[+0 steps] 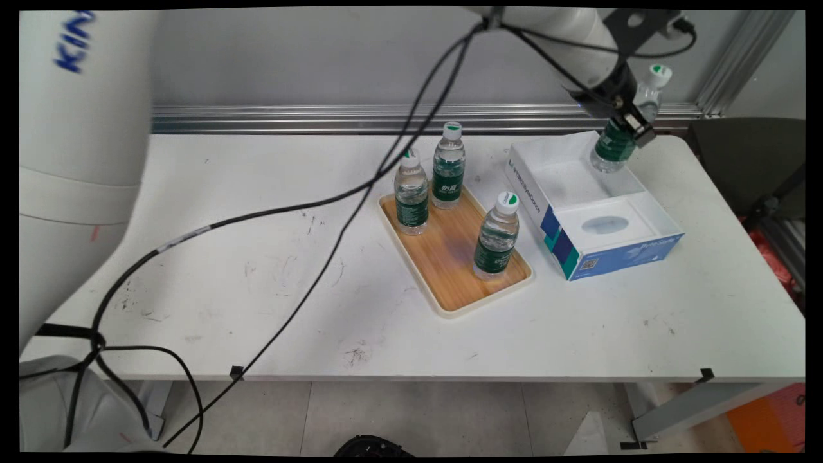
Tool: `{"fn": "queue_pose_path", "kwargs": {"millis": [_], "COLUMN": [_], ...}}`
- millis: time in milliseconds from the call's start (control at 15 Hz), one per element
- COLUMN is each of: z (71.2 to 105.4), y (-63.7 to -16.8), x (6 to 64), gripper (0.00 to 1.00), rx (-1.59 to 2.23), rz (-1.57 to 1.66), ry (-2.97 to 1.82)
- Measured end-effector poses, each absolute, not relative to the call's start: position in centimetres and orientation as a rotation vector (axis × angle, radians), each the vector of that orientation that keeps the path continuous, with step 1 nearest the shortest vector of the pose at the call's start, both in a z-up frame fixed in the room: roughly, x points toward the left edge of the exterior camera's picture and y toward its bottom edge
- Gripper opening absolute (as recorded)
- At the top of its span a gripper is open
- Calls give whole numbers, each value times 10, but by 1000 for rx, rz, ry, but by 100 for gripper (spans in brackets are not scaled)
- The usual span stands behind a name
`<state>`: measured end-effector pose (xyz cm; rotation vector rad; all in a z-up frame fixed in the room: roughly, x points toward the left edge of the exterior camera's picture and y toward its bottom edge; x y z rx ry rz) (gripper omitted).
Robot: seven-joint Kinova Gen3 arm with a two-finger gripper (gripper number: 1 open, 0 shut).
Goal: Place the picked object on the tray
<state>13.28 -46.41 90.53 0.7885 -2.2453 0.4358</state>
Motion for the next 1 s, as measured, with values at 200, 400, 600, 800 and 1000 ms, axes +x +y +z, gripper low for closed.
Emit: {"fn": "queue_pose_path", "kwargs": {"millis": [200, 400, 600, 800, 1000], "z": [930, 952, 972, 986, 995], "y": [-445, -424, -395, -366, -340], "x": [151, 177, 216, 257, 297], "gripper": [0, 0, 0, 0, 0], "rx": [776, 772, 775, 789, 806], "rz": [428, 410, 373, 337, 304], "ry": [-2263, -2283, -2314, -2346, -2376]}}
